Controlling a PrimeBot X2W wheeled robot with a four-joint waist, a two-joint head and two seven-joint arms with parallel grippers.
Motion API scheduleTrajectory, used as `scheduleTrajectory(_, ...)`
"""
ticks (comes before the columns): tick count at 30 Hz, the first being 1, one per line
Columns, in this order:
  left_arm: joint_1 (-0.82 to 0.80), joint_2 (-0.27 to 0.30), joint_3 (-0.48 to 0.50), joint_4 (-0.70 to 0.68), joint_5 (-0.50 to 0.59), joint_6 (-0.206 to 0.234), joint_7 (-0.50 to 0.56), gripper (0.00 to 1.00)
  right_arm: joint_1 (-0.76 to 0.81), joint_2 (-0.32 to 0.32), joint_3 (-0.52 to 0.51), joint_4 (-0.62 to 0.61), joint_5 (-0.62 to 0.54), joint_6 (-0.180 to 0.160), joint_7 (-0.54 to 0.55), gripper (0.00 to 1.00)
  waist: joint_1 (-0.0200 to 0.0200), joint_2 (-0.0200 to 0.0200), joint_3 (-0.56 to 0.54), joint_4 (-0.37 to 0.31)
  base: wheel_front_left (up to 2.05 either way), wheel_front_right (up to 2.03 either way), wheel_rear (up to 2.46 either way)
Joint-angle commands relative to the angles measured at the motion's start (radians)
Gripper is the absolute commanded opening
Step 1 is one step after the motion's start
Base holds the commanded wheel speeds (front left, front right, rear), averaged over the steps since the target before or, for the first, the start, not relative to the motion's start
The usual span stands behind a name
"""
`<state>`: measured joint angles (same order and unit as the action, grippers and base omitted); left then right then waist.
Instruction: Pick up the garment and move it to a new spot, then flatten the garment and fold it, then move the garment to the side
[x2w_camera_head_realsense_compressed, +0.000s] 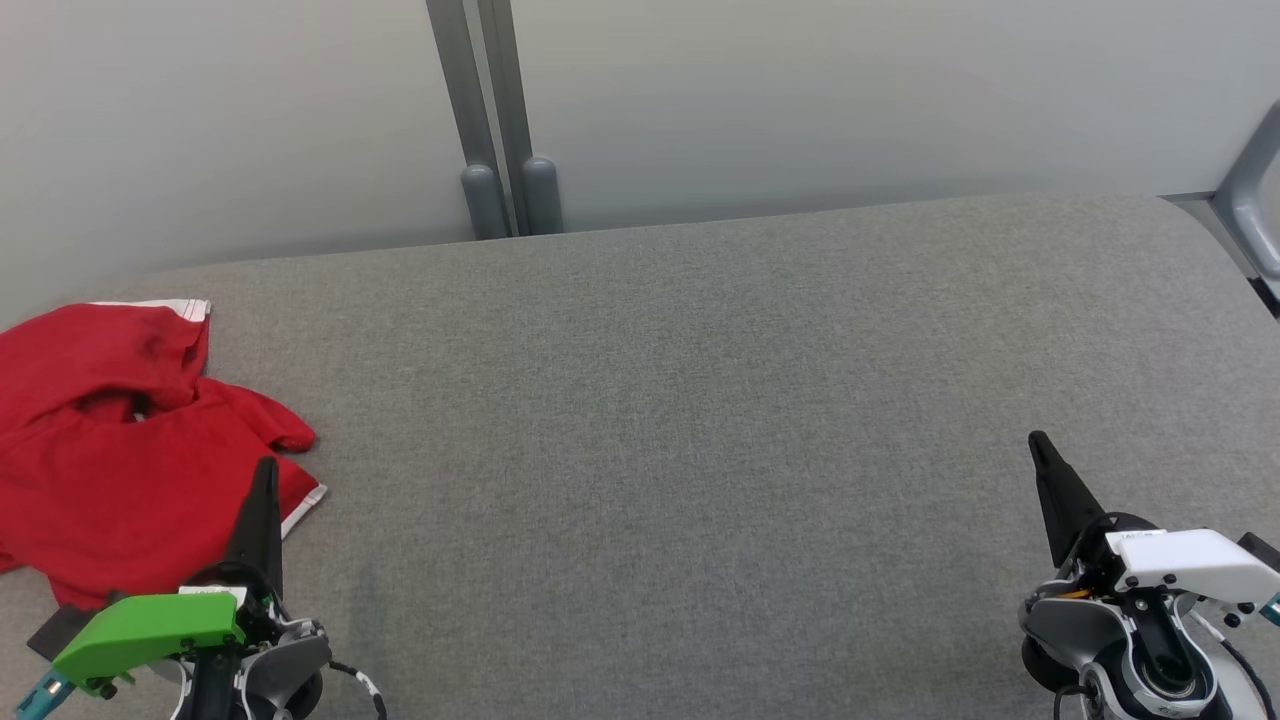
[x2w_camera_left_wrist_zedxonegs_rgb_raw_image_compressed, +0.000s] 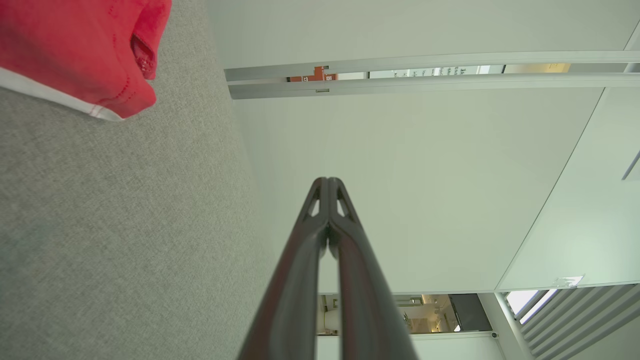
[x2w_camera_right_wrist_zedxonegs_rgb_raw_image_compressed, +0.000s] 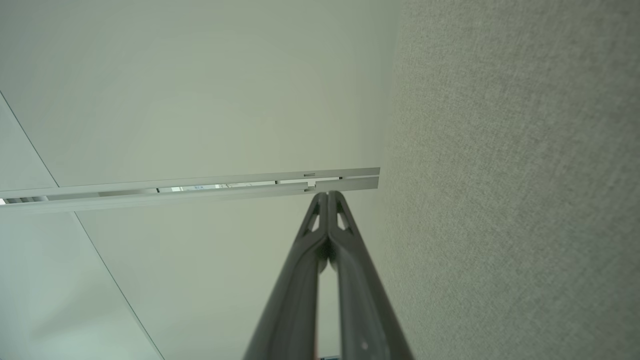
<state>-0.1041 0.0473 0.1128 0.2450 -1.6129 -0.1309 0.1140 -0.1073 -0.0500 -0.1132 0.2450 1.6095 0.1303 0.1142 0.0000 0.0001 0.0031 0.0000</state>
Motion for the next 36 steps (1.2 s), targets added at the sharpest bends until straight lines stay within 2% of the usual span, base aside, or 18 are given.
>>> scheduleTrajectory(1,-0.015,0.008,0.003,0.0,0.002,-0.002,0.002,0.0,-0.005,0.0,-0.001,0.0,0.007,0.001,0.001,0.0,0.0,-0.0001,0.0,0.0,0.0,0.0,0.0)
scheduleTrajectory(36,-0.015,0.008,0.003,0.0,0.002,-0.002,0.002,0.0,-0.005,0.0,-0.001,0.0,0.007,0.001,0.001,0.0,0.0,-0.0001,0.0,0.0,0.0,0.0,0.0)
